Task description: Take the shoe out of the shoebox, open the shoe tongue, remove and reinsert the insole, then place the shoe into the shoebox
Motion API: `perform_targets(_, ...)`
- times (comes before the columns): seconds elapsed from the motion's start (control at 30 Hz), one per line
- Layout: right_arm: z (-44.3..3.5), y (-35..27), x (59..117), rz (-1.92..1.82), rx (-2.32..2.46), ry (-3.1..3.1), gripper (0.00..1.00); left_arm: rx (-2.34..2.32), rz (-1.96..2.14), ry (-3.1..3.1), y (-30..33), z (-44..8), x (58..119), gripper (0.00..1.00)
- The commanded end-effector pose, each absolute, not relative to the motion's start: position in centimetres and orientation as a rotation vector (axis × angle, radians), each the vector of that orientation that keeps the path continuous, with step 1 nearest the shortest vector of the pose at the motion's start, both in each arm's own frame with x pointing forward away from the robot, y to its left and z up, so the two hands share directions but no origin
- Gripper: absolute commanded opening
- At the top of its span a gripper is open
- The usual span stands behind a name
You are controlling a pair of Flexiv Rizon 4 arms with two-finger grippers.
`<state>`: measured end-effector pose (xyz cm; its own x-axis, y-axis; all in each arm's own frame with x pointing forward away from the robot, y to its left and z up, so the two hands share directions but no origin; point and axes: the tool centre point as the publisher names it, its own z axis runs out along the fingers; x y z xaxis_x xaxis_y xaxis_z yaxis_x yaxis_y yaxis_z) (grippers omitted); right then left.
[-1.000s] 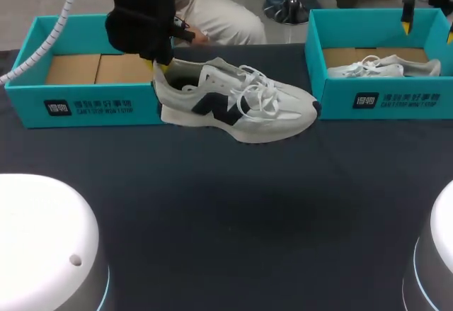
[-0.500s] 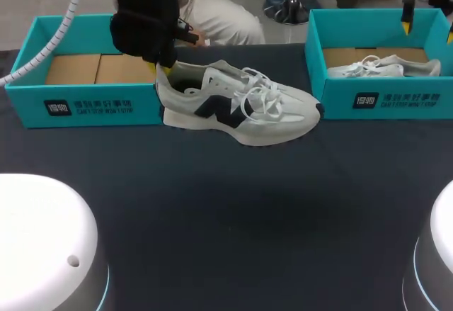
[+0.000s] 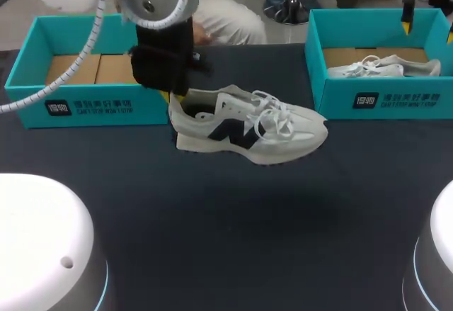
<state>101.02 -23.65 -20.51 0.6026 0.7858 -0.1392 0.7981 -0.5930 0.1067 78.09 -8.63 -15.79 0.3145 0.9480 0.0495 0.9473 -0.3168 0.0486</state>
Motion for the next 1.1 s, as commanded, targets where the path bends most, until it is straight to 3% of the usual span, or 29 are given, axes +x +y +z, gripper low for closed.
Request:
perform_targets(0.03,-20.5,-23.7,101.0,-0.113,2.669,1.33,1.0,2.537,0.088,1.849,-9.1,-18.6,78.2,0.0)
perform_targets(0.53,-20.5,-23.7,101.0,-0.113,2.669,1.33,1.0,2.579,0.074,1.967,-9.2,-26.4,77.4,0.0)
perform_targets(1.1,-20.5,-23.7,101.0,-0.113,2.669,1.33,1.0,2.608,0.062,1.972,-9.5,-30.8,76.6,0.0)
